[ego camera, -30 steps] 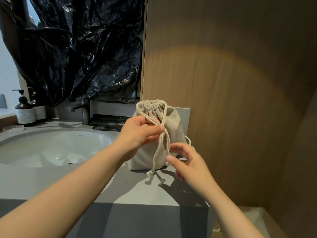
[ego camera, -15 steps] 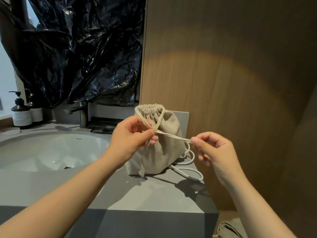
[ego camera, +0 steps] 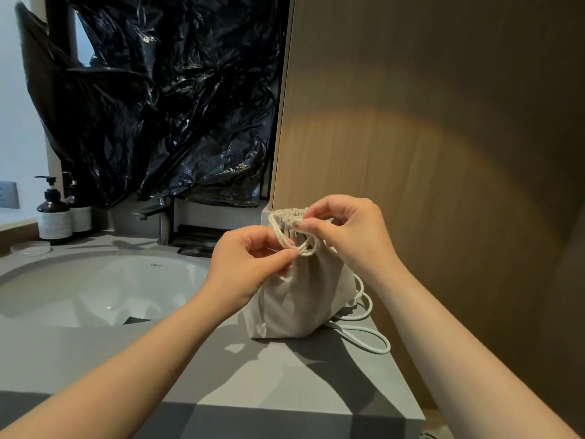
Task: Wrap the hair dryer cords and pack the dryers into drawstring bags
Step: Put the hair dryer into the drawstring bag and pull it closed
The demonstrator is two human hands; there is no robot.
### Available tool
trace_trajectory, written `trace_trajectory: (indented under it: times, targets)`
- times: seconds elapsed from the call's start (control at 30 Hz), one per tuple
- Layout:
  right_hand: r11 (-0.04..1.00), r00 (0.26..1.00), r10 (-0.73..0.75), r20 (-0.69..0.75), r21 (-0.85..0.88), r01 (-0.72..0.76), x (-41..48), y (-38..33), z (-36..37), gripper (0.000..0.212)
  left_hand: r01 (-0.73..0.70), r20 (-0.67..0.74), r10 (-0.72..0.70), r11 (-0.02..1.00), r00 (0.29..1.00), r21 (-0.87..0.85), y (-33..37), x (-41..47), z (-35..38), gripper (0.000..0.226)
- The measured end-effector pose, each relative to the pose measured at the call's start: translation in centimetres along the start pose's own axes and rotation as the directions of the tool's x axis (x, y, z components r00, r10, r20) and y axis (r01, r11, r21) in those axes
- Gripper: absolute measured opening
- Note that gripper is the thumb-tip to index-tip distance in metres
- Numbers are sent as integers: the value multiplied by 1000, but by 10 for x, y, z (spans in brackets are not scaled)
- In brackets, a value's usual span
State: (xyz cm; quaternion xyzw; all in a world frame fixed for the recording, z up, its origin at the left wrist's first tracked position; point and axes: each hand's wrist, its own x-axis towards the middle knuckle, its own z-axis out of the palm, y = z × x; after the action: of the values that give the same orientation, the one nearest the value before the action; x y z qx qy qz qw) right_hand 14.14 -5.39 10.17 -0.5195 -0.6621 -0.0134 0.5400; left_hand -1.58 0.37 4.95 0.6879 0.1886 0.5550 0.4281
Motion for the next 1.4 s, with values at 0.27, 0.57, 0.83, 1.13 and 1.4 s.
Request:
trace_trajectory:
  times: [0.27,0.57,0.83,1.13,1.4]
  targets:
    - [832,935,-242,258,-440,337,-5,10,-6,17,-25,-33,24,999,999,-24,7,11,-15,12]
    - [875,958,-192,214,-404,266,-5,21,0,8,38,-35,-41,996,999,-84,6,19,-13,8]
    - [998,996,1,-85,-60,-6,-18,31,0,17,55,-50,-58,996,997,-69,1,19,-15,9]
    - [991,990,27,-139,-128,-45,-13,29,11,14,55,-41,-57,998,998,-29,0,20,-14,11]
    - [989,995,-4,-98,-149,-11,-12,31,7,13,56,-49,-58,997,997,-44,0,21,-17,10]
